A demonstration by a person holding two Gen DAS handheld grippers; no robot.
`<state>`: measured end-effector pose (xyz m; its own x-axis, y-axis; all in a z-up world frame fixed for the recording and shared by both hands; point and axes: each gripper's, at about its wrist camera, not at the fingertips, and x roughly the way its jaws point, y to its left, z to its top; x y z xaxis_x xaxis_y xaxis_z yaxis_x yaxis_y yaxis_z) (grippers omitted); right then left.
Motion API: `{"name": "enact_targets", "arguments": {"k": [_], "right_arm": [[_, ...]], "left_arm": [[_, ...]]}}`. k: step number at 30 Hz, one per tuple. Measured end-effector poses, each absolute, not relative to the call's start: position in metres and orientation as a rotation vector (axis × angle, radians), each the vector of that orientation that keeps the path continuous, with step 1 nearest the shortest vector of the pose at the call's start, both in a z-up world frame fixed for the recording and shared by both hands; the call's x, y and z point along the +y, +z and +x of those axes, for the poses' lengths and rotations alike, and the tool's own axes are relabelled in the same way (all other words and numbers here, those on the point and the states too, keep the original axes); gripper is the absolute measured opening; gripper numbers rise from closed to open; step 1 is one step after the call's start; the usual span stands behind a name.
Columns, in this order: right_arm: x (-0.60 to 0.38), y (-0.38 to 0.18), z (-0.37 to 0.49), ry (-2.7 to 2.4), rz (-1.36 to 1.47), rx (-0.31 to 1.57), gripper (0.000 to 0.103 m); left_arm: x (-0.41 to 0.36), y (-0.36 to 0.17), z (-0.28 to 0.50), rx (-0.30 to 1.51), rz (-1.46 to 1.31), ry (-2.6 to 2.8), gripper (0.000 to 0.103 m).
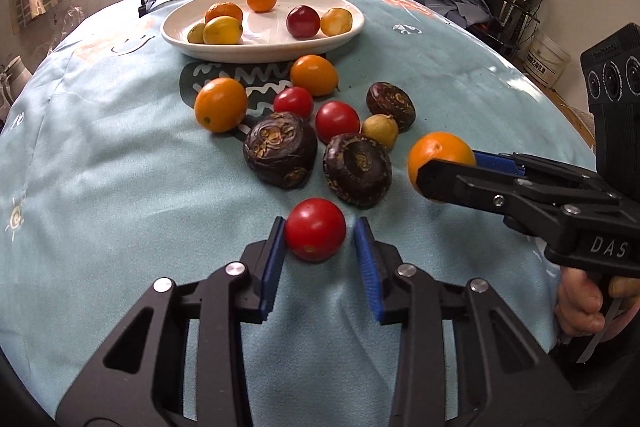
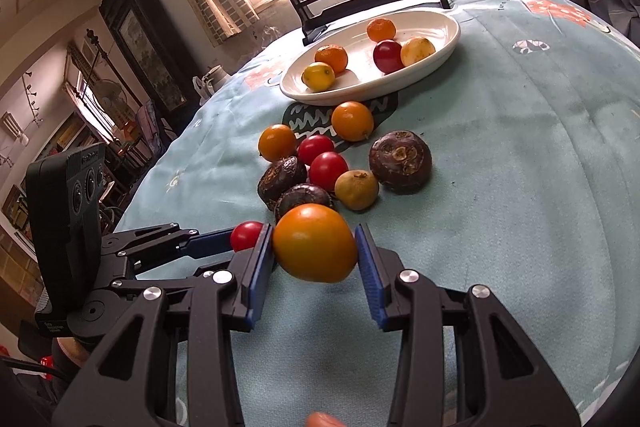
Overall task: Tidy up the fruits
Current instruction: 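Grasp an orange with the right tool while the left tool grasps a red plum, carry toward plate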
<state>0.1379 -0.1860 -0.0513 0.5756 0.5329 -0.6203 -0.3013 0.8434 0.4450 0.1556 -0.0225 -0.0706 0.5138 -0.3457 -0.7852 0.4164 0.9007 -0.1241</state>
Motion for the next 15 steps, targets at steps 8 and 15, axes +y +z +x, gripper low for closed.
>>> {"name": "enact_targets", "arguments": {"k": [8, 15], "right_arm": [[-0.184, -0.05, 0.136, 0.49, 0.287, 0.817, 0.042], [-0.181, -0.046, 0.139, 0.483, 0.246, 0.832, 0.042]], "left_arm": [[-0.017, -0.07, 0.153, 0.921, 0.059, -0.463, 0.029], [-0.003, -0.043, 0.153, 0.887, 0.016, -0.504, 0.029]]}}
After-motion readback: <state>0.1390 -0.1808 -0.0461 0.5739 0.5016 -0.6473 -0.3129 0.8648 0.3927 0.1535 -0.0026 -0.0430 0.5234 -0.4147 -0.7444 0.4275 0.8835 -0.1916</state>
